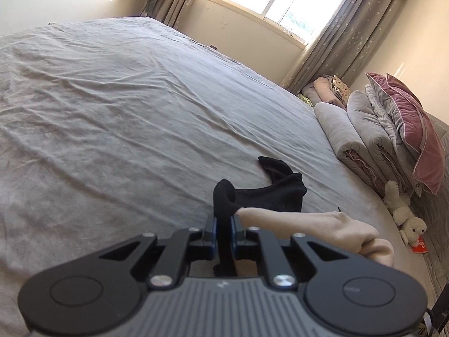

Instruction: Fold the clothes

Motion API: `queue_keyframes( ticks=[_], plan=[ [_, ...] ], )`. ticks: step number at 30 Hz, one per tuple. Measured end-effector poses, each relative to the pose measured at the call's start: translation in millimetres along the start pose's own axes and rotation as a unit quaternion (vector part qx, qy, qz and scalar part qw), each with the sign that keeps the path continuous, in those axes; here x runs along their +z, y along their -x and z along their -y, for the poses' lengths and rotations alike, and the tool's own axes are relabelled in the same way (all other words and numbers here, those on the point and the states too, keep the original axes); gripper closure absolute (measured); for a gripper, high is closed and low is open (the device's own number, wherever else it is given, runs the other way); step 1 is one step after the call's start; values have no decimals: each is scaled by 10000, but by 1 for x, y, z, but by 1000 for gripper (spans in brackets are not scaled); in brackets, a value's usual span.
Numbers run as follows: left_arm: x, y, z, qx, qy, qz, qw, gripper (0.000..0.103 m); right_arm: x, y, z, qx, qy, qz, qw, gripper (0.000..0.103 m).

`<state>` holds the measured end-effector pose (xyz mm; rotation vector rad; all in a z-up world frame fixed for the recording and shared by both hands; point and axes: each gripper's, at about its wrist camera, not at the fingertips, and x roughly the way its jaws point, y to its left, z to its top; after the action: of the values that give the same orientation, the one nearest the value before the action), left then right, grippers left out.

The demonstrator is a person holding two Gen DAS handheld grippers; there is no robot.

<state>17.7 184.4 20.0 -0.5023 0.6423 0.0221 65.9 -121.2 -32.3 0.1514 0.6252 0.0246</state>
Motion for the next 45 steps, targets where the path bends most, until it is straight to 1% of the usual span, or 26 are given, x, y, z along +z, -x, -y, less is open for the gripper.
queue_keyframes(
  ticks=[9, 18, 24, 45],
  plan=[
    [1, -3, -1, 67, 38, -11, 10000, 93, -1, 3, -1, 142, 22, -135, 9998, 19],
    [1, -6, -4, 131, 87, -29, 9999, 93, -3, 4, -4, 273, 88, -304, 9991, 14],
    [0, -6, -1, 158, 47, -33, 9999, 93, -5, 3, -5, 290, 148, -355, 9988, 13],
    [0, -7, -3, 137, 139, -75, 9998, 93, -9, -1, -8, 274, 258, -488, 9981, 12]
  ],
)
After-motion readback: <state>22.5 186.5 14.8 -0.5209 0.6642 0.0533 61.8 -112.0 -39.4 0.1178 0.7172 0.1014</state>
